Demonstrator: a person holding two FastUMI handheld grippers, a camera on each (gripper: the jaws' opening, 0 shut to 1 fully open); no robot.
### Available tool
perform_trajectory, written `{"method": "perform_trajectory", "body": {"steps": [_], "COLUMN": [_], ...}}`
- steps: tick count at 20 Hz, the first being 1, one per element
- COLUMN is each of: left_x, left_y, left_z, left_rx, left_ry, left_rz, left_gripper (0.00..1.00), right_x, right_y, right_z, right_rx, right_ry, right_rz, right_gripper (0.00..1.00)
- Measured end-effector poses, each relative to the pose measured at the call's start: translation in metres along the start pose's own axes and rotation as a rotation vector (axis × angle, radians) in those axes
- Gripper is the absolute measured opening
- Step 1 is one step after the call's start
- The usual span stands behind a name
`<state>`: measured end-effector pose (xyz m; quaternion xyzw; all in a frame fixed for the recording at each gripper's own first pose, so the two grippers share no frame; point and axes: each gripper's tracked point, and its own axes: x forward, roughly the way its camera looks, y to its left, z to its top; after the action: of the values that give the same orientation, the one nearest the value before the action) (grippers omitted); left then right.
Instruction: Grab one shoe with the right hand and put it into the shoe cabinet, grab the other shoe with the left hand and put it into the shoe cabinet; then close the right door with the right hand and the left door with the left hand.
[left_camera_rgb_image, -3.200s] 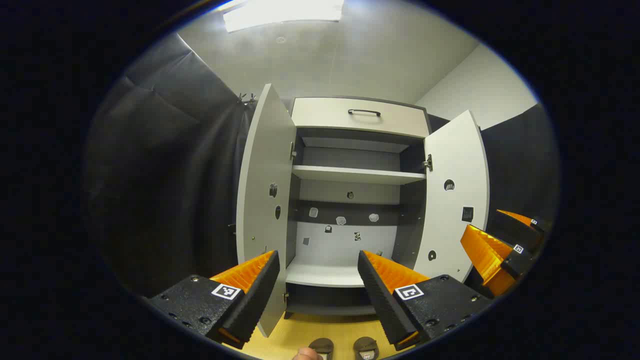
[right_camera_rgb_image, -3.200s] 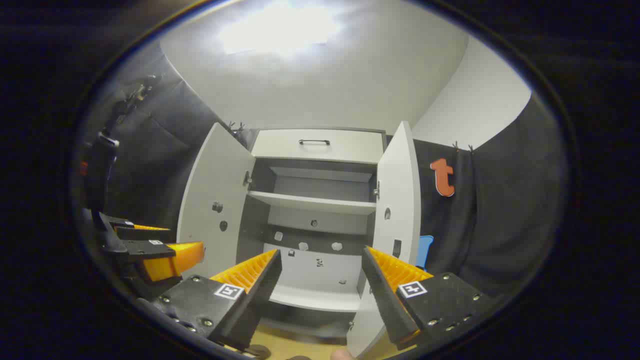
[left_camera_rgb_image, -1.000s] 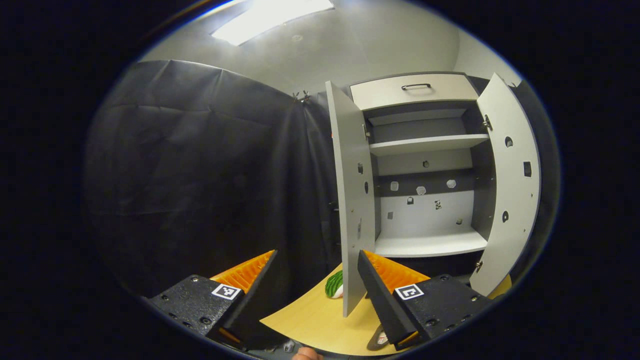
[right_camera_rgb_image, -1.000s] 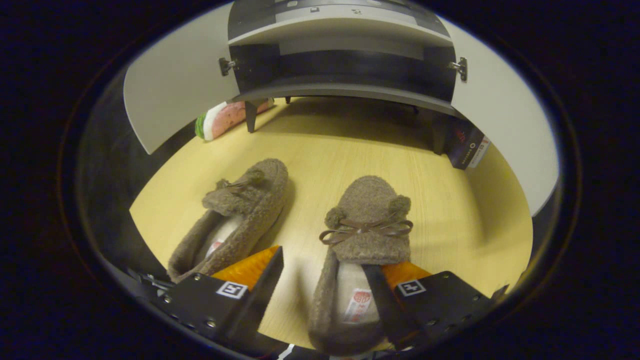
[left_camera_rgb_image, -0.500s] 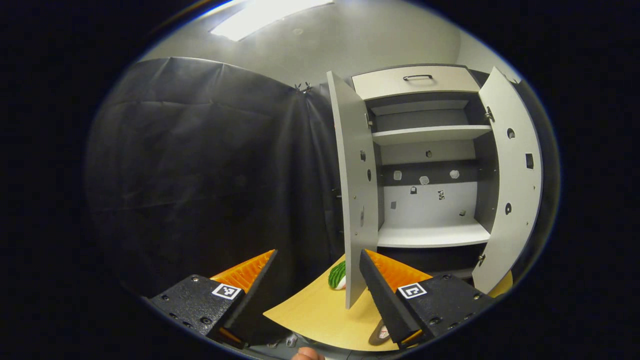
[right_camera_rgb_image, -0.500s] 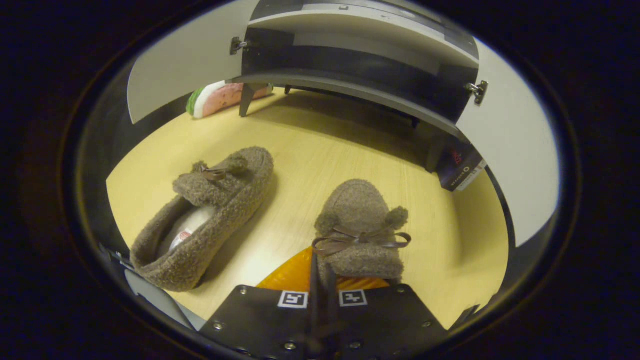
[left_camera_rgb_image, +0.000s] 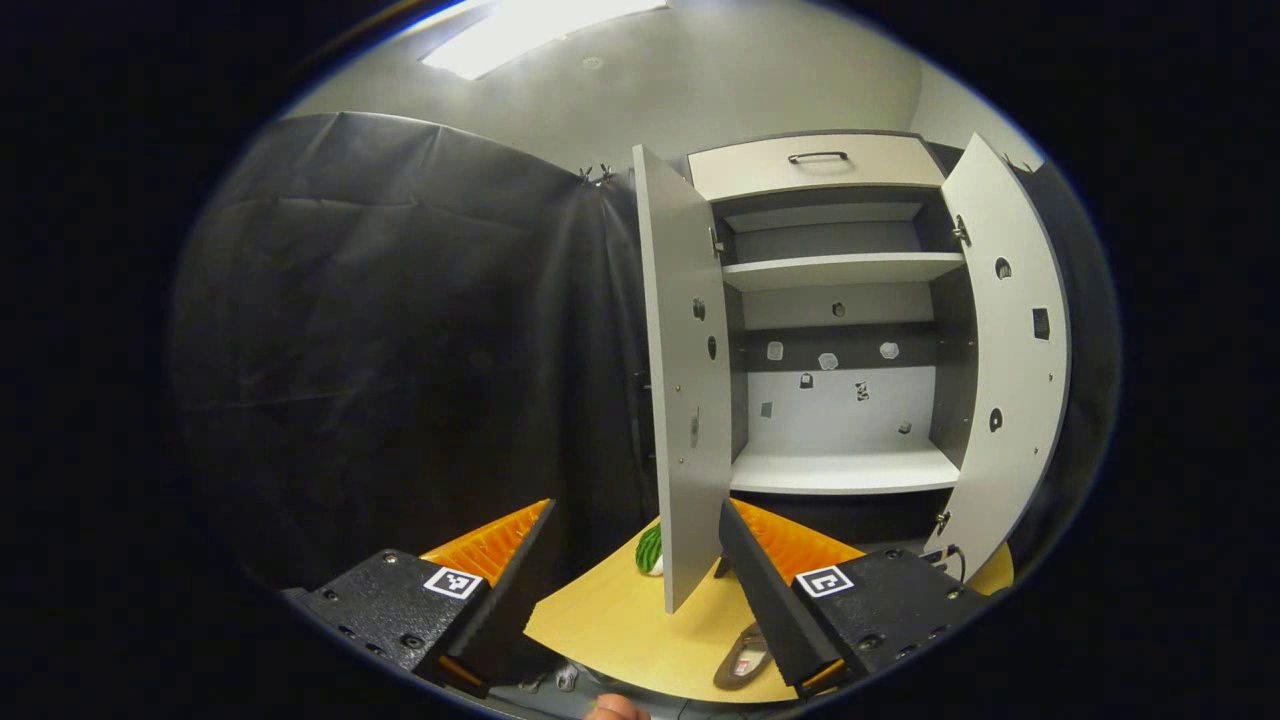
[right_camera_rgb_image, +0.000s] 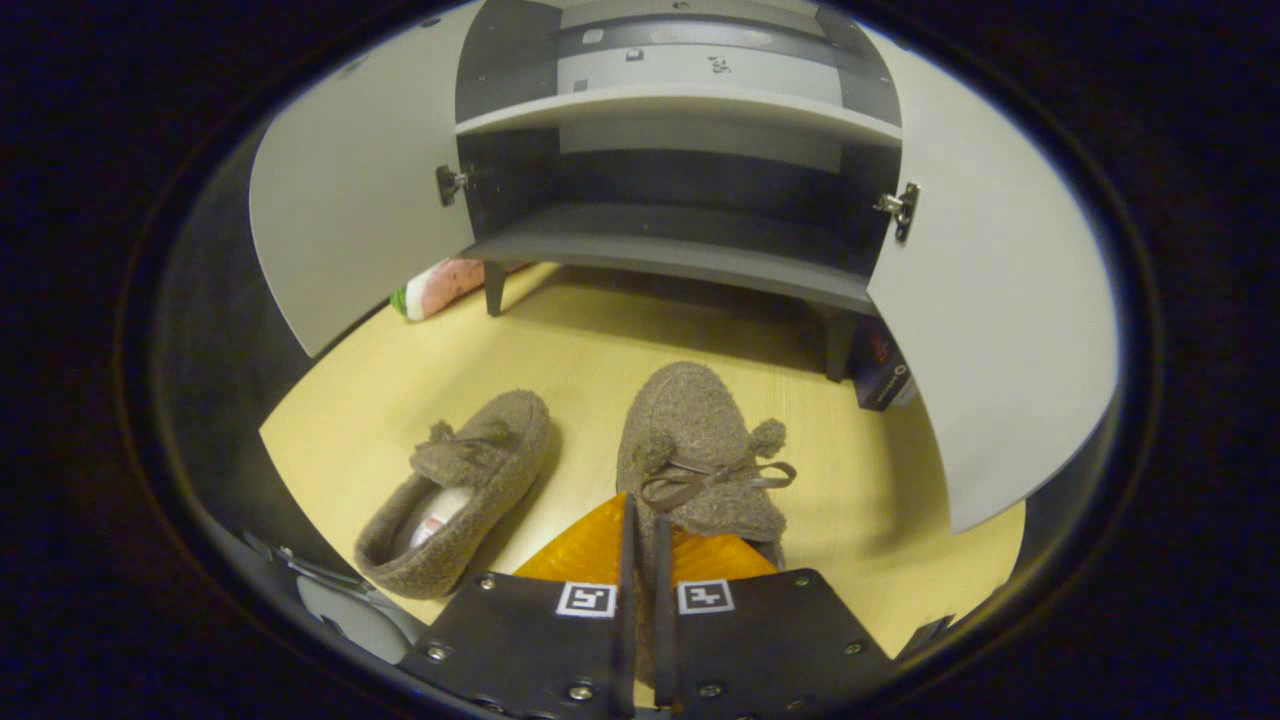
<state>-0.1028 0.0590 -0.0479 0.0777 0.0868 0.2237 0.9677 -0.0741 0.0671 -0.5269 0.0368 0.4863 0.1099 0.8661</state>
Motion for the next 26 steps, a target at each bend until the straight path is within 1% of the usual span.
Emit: {"method": "perform_trajectory", "body": {"steps": [3,7,12,15,19,20,23,24,26], "left_x": [0.001,0.020,0.060,0.087,0.120,0.127,0.151,0.159,0.172], "left_y": [-0.015,-0.039,-0.071,-0.086,-0.105,-0.109,-0.117,-0.118,-0.122], "left_z": [-0.003,-0.006,-0.010,-0.010,-0.015,-0.016,-0.016,-0.017,-0.018], "left_rx": [-0.010,-0.026,-0.047,-0.061,-0.061,-0.061,-0.052,-0.052,-0.060], "left_ry": [-0.002,-0.004,0.004,0.003,0.010,0.009,0.002,0.003,0.006], "left_rz": [-0.036,-0.107,-0.221,-0.286,-0.374,-0.393,-0.433,-0.442,-0.462], "left_gripper": [0.98,0.98,0.98,0.97,0.98,0.97,0.98,0.96,0.98], "right_x": [-0.023,-0.054,-0.083,-0.086,-0.068,-0.059,-0.025,-0.014,0.006], "right_y": [-0.003,-0.006,-0.015,-0.027,-0.035,-0.036,-0.042,-0.045,-0.050], "right_z": [0.041,0.107,0.214,0.276,0.343,0.357,0.395,0.406,0.427], "right_rx": [0.014,0.046,0.089,0.096,0.095,0.092,0.084,0.076,0.063], "right_ry": [-0.079,-0.206,-0.379,-0.471,-0.551,-0.557,-0.570,-0.567,-0.568], "right_rz": [0.019,0.020,-0.011,-0.062,-0.125,-0.137,-0.165,-0.177,-0.198], "right_gripper": [0.08,0.08,0.08,0.08,0.08,0.08,0.08,0.08,0.08]}}
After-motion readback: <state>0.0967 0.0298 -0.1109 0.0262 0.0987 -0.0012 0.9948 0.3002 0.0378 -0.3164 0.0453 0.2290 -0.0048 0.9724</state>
